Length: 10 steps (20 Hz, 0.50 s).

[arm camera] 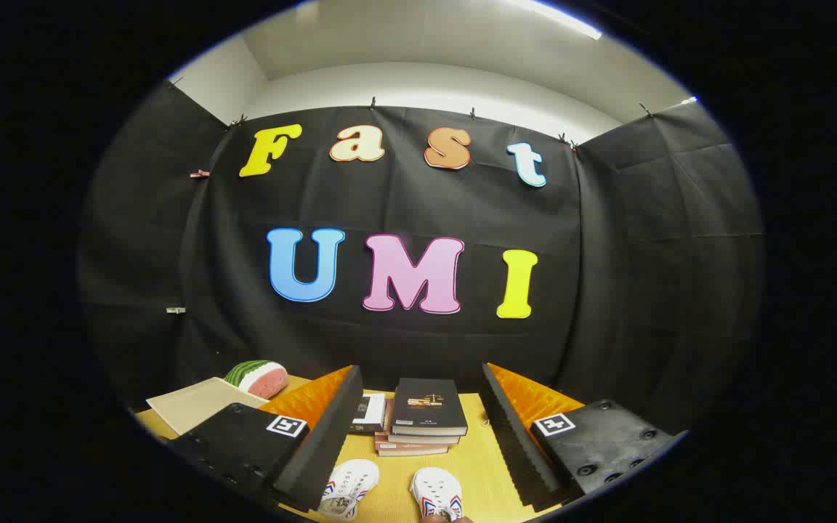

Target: Open the storage box then place both shoes into the box .Put the left shoe in first, then the right shoe, with the right side of both shoes facing outward in a uniform manner.

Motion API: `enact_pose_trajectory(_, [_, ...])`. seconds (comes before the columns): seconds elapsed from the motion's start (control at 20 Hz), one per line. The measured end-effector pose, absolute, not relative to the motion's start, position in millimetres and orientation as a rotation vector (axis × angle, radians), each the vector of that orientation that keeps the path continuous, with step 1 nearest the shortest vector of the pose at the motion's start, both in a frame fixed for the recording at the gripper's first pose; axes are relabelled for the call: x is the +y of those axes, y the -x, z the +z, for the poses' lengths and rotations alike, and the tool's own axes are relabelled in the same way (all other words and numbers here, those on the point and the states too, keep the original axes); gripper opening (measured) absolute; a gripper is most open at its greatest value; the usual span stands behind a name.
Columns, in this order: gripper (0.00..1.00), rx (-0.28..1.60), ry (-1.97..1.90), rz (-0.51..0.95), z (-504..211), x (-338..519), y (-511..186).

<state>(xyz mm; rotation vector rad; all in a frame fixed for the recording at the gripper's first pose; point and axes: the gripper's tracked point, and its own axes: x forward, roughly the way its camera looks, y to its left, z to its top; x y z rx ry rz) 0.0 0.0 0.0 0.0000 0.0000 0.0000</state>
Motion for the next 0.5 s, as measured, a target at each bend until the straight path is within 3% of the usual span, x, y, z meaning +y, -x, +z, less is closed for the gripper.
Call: enact_pose_trajectory(0.5, [0.97, 0.018, 0.019, 0.019, -4.4, 13.3, 5.8])
